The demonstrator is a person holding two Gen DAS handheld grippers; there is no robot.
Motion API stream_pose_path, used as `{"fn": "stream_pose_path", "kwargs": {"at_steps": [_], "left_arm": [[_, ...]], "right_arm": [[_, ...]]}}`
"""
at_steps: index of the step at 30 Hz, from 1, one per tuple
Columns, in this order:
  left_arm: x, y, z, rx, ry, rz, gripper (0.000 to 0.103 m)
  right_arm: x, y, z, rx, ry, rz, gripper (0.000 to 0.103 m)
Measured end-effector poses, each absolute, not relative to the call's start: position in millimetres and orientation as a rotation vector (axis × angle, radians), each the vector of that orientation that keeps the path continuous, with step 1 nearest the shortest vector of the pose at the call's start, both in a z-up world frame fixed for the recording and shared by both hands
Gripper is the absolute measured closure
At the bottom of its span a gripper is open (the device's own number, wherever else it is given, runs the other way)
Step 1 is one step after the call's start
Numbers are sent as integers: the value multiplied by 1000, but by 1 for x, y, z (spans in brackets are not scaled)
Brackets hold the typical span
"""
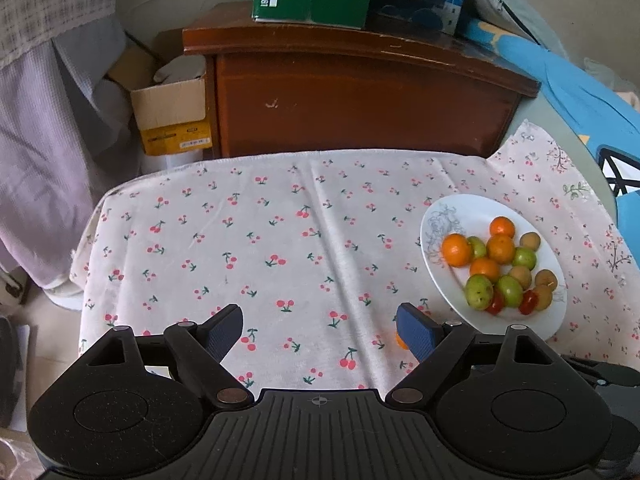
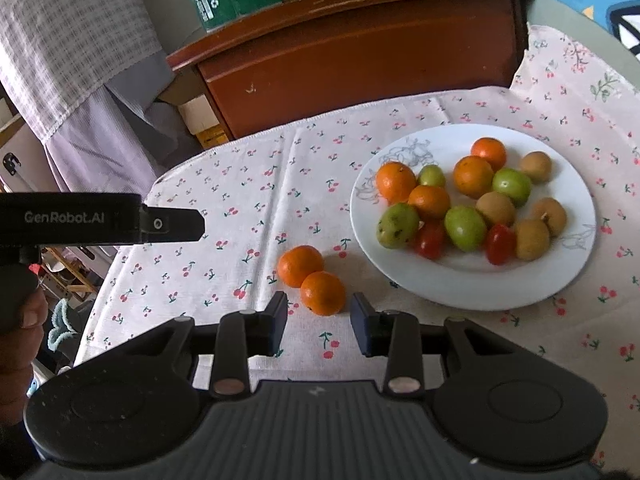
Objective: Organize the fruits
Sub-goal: 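Withdraw both tools from the plate toward the two oranges on the cloth, then grasp an orange with the right tool while the left tool grasps the other orange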
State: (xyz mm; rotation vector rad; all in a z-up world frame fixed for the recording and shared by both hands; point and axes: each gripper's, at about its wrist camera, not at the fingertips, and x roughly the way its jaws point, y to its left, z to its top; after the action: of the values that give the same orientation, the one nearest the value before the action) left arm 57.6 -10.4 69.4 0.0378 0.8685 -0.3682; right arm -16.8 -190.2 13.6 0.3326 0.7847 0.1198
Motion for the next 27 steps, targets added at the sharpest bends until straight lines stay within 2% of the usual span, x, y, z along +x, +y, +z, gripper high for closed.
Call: {"fn": "stream_pose_path", "kwargs": {"at_steps": [11,14,27], "left_arm": [[61,-18,59,50,888,-371,18],[61,-20,57,56,883,-381,18],[50,-42,41,97,855,-475,20]], "right_arm": [[-1,-180,-1,279,801,99,67],[0,-178,-1,255,797,99,74],[-31,-201,16,283,803,79,75]]}}
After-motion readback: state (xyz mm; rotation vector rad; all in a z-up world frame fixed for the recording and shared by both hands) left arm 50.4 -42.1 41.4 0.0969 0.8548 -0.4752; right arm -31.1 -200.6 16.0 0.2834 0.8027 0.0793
